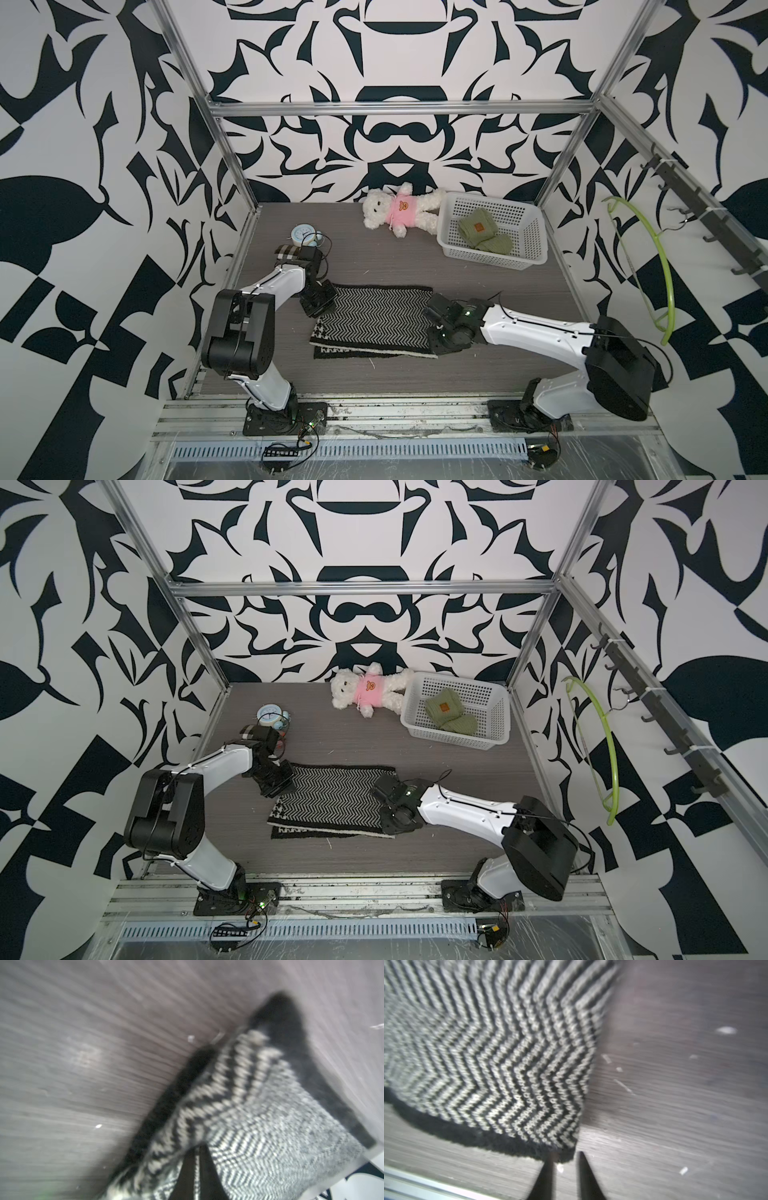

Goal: Roll up the scarf and place it into the basket
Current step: Fold the scarf at the center of the board, then roll the scarf at the center of the board.

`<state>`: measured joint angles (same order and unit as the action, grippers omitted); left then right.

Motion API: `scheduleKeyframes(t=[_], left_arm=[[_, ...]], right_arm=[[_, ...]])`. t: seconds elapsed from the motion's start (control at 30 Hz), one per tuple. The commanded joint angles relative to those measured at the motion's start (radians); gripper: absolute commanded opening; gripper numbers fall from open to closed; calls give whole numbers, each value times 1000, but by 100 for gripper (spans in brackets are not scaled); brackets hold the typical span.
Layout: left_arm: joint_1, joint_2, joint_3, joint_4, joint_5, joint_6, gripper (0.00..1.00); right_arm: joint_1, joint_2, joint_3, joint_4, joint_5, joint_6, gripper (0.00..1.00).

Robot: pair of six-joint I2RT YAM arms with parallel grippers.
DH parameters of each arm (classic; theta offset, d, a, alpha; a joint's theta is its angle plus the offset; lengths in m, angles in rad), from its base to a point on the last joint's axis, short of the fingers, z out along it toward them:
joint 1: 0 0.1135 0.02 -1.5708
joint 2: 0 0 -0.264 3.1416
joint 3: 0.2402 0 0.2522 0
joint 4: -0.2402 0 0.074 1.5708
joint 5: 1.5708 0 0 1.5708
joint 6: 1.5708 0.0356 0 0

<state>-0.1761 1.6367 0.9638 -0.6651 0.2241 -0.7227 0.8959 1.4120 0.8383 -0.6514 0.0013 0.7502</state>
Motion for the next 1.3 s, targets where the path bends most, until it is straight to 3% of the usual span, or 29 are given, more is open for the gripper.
scheduleKeyframes(t=[0.0,0.17,0.3,0.43,0.6,0.77,0.87,1.0,1.1,1.27], left_arm=[[2,-48,11,-18,26,29,22],[-19,-59,41,0,111,52,33],[-129,-48,129,1,134,81,52],[-189,-13,195,9,143,80,54],[-249,80,286,18,172,93,54],[-345,178,409,-14,218,126,54],[-415,220,462,-24,232,128,51],[-489,271,489,-26,237,114,39],[-510,291,473,-23,225,89,32],[-514,306,415,5,207,56,29]], right_arm=[[-36,-15,7,-5,21,-9,36],[-51,9,-1,44,-50,-21,43],[-49,18,-37,107,-137,4,45],[-39,24,-107,179,-189,58,44],[-18,66,-174,239,-212,124,37],[-33,53,-203,238,-183,133,0],[-56,6,-206,202,-153,119,0],[-134,-63,-194,102,-120,55,0],[-194,-114,-170,38,-110,-3,0],[-210,-122,-97,-16,-108,-57,0]])
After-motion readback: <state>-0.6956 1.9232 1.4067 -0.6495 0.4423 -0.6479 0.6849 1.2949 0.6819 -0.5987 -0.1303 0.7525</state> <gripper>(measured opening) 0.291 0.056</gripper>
